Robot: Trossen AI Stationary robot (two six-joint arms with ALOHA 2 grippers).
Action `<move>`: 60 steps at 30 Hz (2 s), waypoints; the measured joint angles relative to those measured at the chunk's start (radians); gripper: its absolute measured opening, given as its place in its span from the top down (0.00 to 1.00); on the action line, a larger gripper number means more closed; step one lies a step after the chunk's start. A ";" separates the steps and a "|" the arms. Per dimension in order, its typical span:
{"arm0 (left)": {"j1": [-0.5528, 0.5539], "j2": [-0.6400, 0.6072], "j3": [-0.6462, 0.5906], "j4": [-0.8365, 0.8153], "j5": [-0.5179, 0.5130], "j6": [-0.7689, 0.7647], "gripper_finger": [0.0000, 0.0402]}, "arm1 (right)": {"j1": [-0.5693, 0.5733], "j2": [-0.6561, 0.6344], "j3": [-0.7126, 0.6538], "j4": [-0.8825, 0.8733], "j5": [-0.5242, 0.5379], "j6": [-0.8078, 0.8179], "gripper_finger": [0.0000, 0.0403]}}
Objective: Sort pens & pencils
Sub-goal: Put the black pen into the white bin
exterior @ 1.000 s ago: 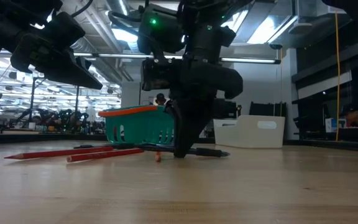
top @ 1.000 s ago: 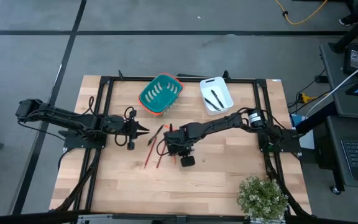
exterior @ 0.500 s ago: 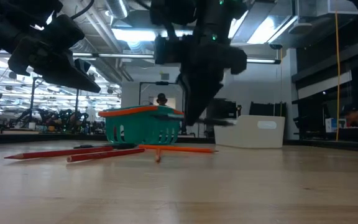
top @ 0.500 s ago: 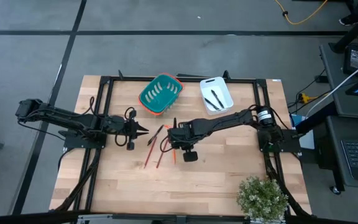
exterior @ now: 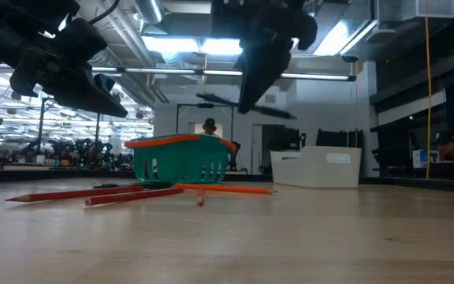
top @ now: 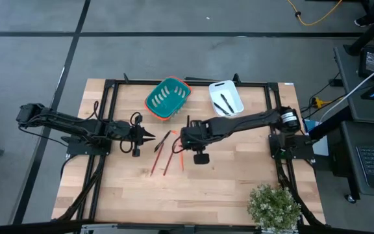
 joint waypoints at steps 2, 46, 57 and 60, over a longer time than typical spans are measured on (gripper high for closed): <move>0.000 0.000 0.000 0.000 0.000 0.000 0.90 | -0.008 -0.023 -0.015 0.000 0.006 0.003 0.92; 0.044 0.000 0.000 0.033 -0.006 -0.001 0.90 | -0.241 -0.756 -1.476 1.766 -0.009 0.053 0.92; 0.053 0.000 0.000 0.041 -0.005 -0.002 0.90 | -0.245 -0.756 -1.476 1.797 0.293 0.027 0.92; 0.053 0.000 0.000 0.041 -0.005 -0.002 0.90 | -0.245 -0.756 -1.476 1.808 0.381 0.025 0.92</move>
